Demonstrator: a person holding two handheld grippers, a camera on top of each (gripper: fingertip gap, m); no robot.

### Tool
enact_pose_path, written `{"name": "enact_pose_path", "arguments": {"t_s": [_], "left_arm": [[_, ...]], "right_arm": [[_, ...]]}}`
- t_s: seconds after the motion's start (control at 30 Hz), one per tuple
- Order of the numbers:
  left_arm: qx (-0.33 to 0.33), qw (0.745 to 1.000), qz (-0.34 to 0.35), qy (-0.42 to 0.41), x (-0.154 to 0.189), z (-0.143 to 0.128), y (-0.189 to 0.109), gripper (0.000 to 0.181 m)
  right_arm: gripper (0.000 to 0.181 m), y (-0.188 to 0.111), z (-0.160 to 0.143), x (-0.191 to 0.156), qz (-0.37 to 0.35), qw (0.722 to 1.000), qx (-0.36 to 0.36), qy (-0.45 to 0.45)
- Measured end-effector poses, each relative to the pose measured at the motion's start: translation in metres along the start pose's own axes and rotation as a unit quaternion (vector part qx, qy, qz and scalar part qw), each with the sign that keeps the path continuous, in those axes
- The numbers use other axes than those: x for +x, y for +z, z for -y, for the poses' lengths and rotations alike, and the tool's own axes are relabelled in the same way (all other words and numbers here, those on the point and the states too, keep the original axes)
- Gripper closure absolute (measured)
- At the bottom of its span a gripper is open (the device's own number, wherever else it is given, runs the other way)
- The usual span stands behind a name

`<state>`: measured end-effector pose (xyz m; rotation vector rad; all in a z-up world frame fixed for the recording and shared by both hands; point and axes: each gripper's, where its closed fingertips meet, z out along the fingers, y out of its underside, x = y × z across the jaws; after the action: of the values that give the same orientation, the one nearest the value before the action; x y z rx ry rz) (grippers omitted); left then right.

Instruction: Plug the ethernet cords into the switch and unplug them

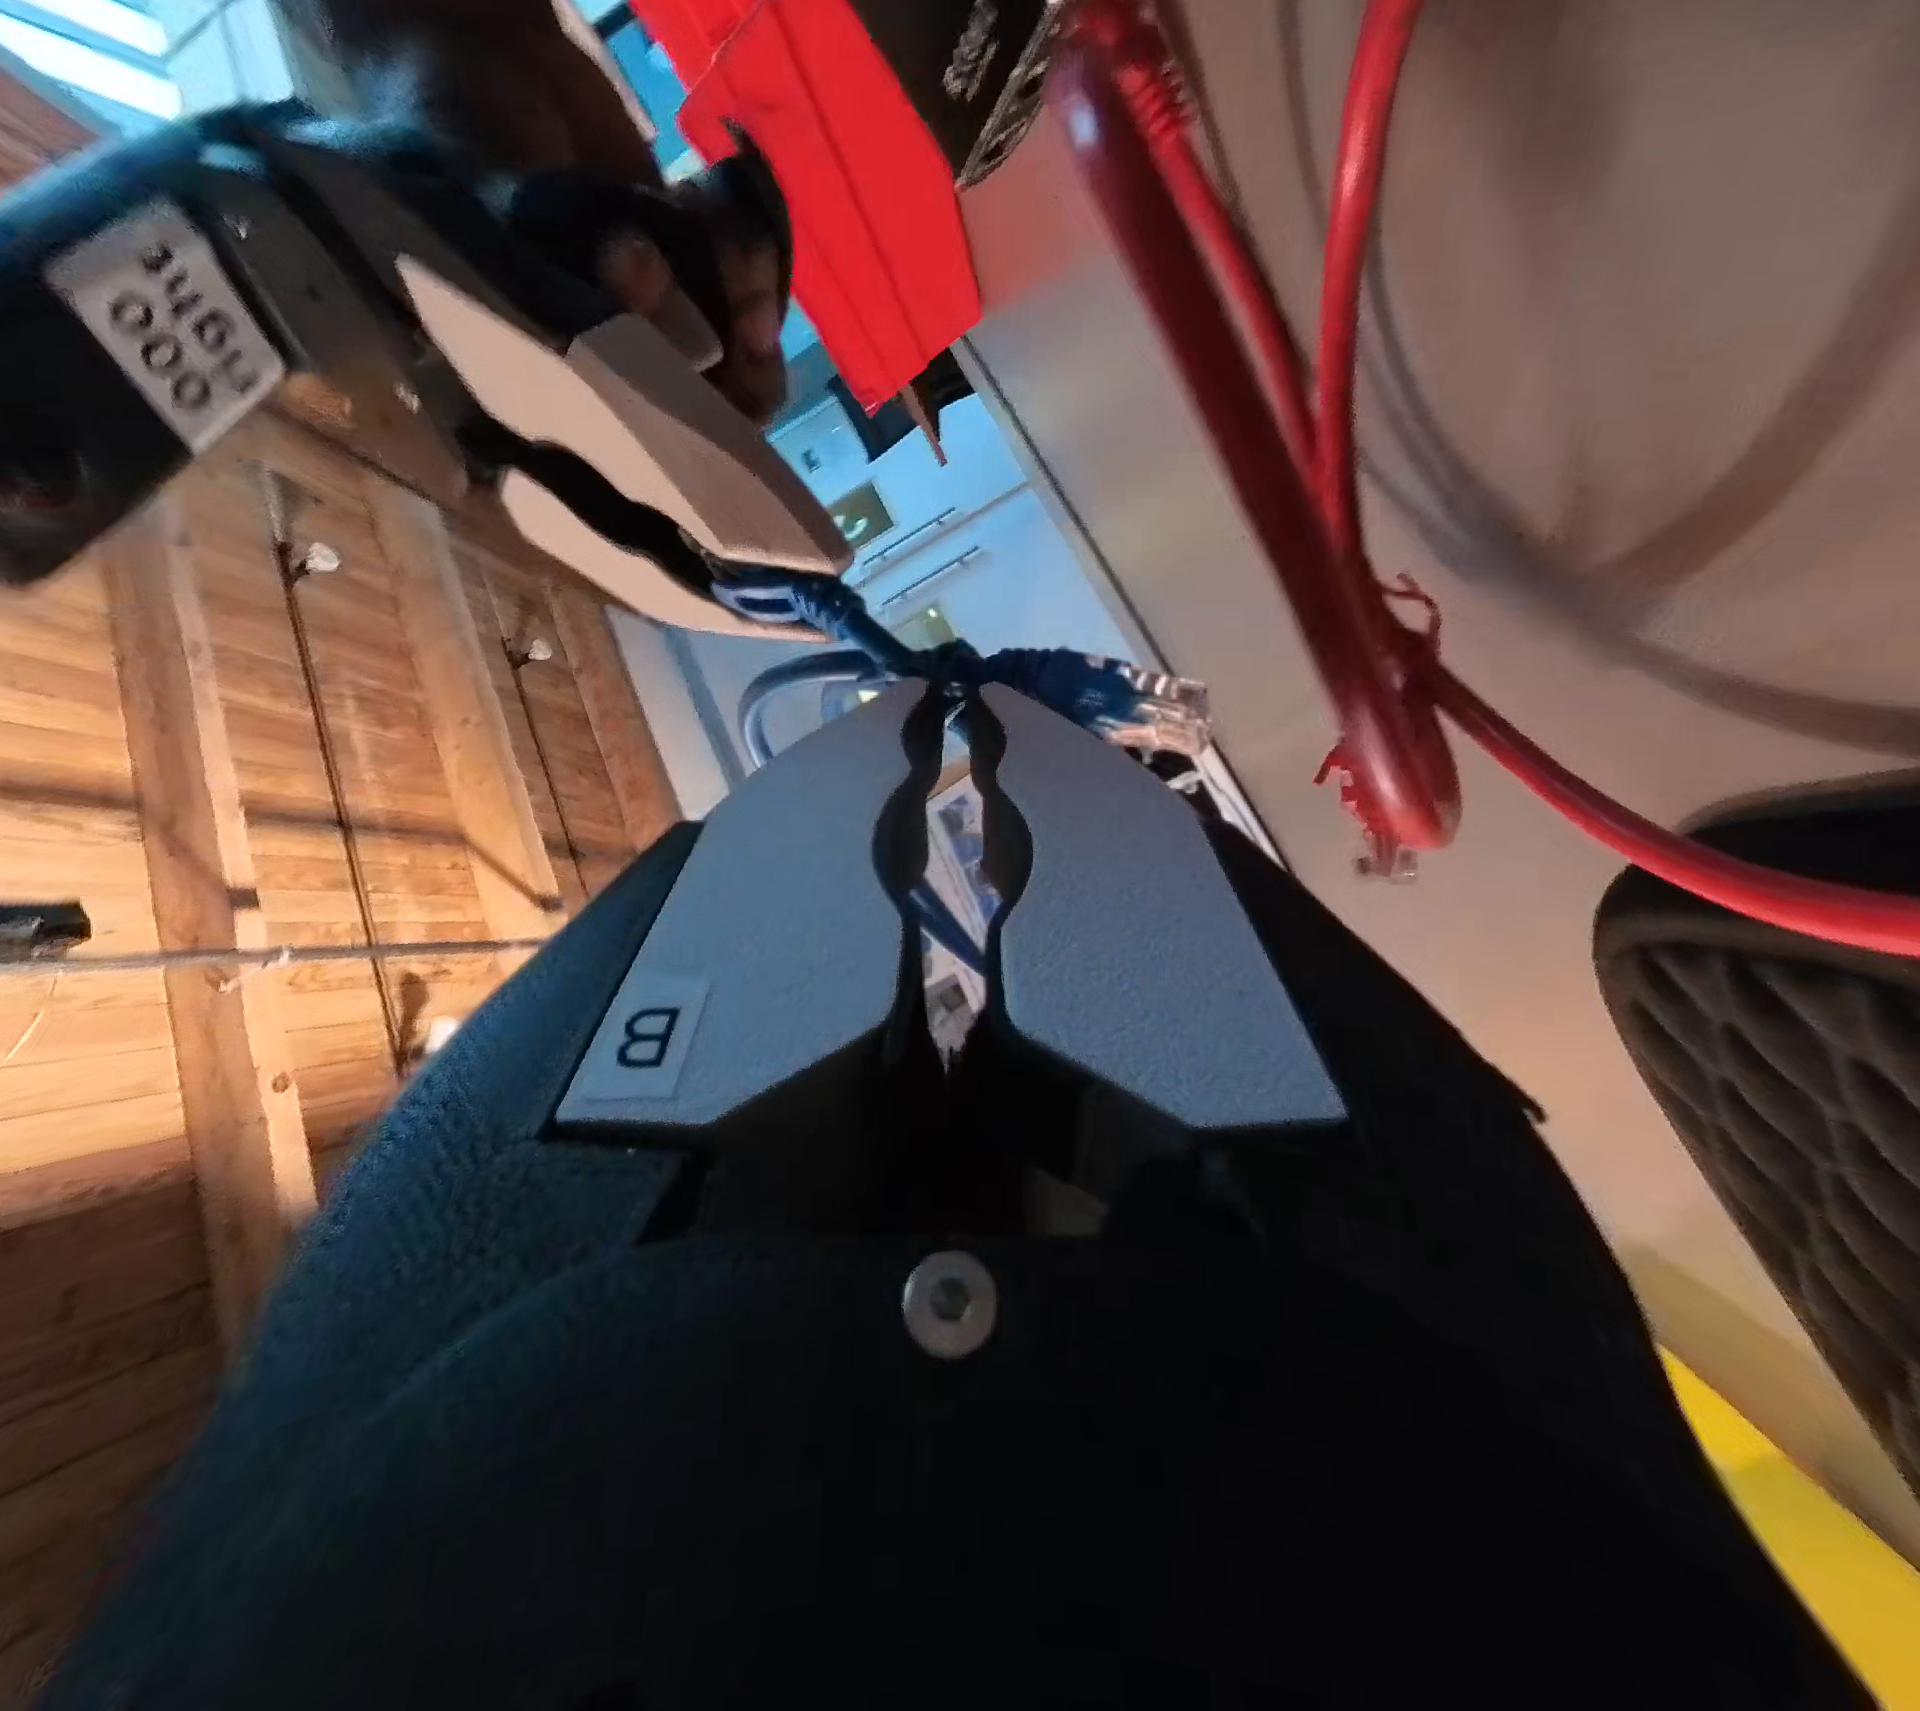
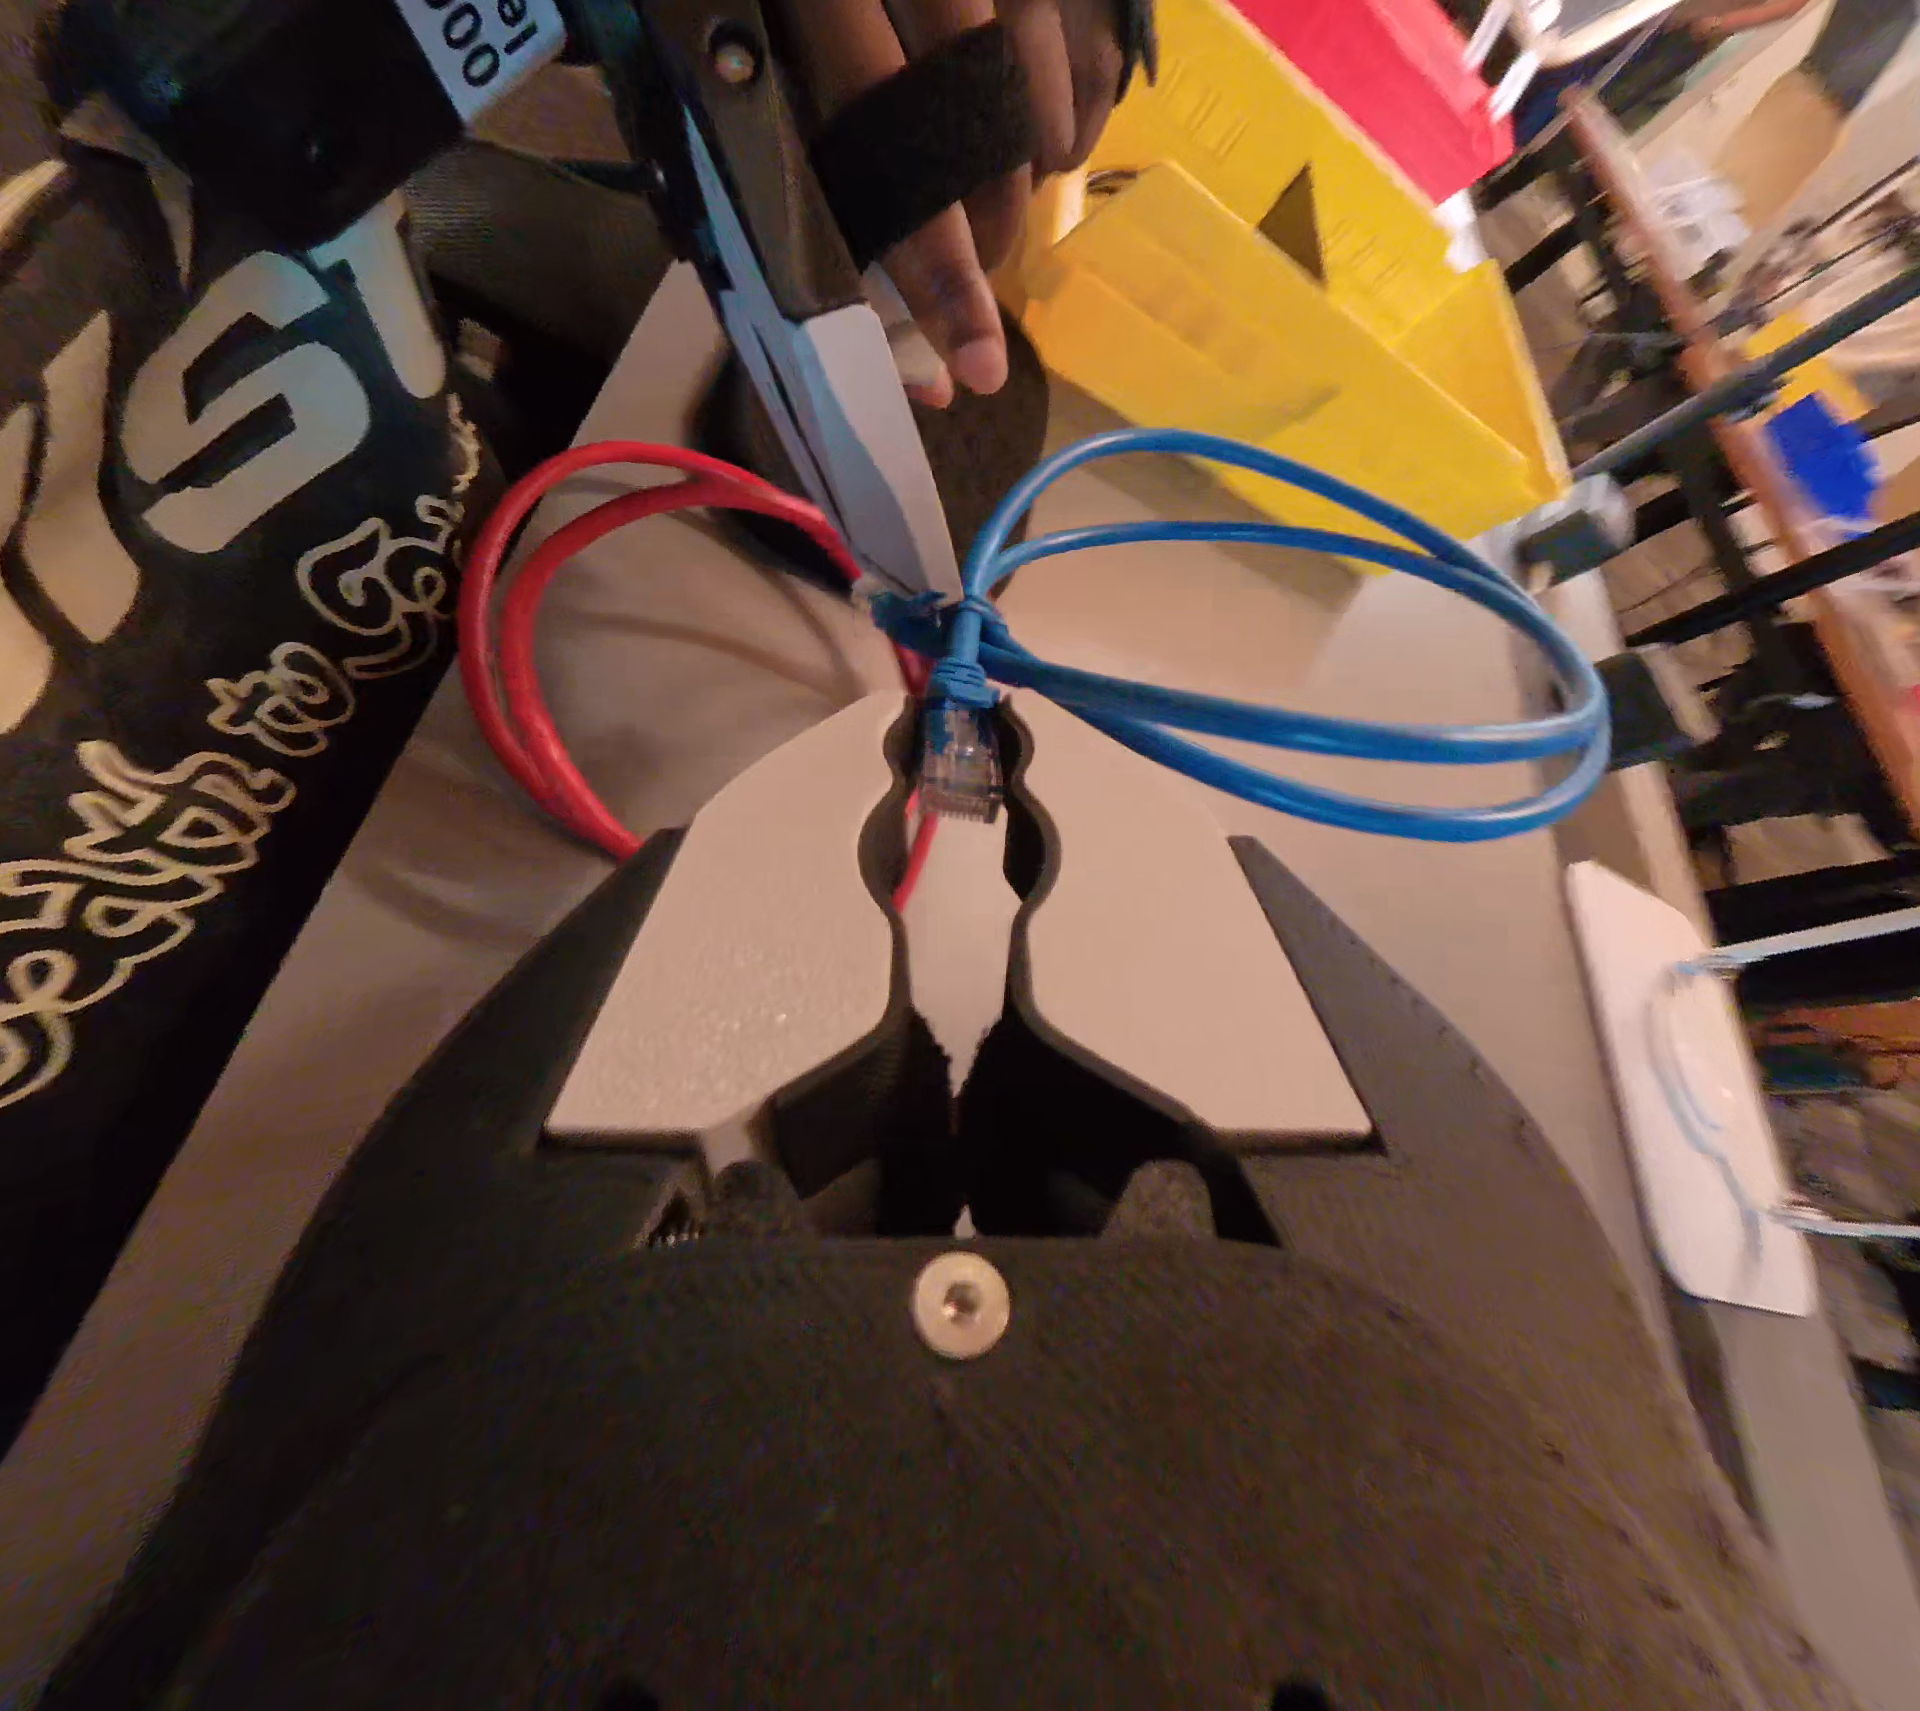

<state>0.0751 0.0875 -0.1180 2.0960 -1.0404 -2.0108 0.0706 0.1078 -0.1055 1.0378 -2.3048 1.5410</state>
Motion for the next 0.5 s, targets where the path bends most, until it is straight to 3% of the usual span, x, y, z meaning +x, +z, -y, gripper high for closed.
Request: {"name": "enact_pose_path", "arguments": {"t_s": [0.07,0.13,0.2,0.23,0.27,0.3,0.37,0.4,0.43,0.47,0.5], "left_arm": [[-0.013,0.998,0.031,-0.058,-0.012,-0.01,-0.001,0.177],[-0.031,0.982,0.064,-0.174,-0.024,-0.027,-0.003,0.174],[-0.057,0.935,0.108,-0.332,-0.035,-0.055,-0.009,0.155],[-0.068,0.894,0.13,-0.424,-0.038,-0.072,-0.014,0.147],[-0.062,0.837,0.139,-0.525,-0.038,-0.083,-0.018,0.141],[-0.033,0.761,0.137,-0.633,-0.038,-0.087,-0.02,0.137],[0.096,0.554,0.122,-0.818,-0.045,-0.077,-0.022,0.131],[0.164,0.446,0.11,-0.873,-0.05,-0.07,-0.022,0.128],[0.216,0.358,0.093,-0.904,-0.052,-0.064,-0.021,0.125],[0.263,0.293,0.075,-0.916,-0.057,-0.054,-0.018,0.125],[0.305,0.249,0.048,-0.918,-0.063,-0.041,-0.015,0.125]], "right_arm": [[0.169,-0.005,0.008,0.009,-0.051,0.998,0.017,-0.03],[0.169,-0.013,0.014,0.02,-0.122,0.99,0.026,-0.061],[0.169,-0.024,0.02,0.031,-0.193,0.977,0.043,-0.082],[0.169,-0.029,0.025,0.035,-0.223,0.969,0.063,-0.082],[0.169,-0.035,0.031,0.037,-0.249,0.961,0.089,-0.078],[0.169,-0.04,0.037,0.039,-0.272,0.952,0.118,-0.073],[0.169,-0.046,0.05,0.038,-0.305,0.935,0.17,-0.068],[0.169,-0.047,0.055,0.037,-0.316,0.927,0.189,-0.069],[0.169,-0.045,0.06,0.035,-0.323,0.921,0.203,-0.073],[0.169,-0.043,0.063,0.032,-0.327,0.918,0.209,-0.081],[0.169,-0.039,0.066,0.028,-0.327,0.917,0.21,-0.09]]}}
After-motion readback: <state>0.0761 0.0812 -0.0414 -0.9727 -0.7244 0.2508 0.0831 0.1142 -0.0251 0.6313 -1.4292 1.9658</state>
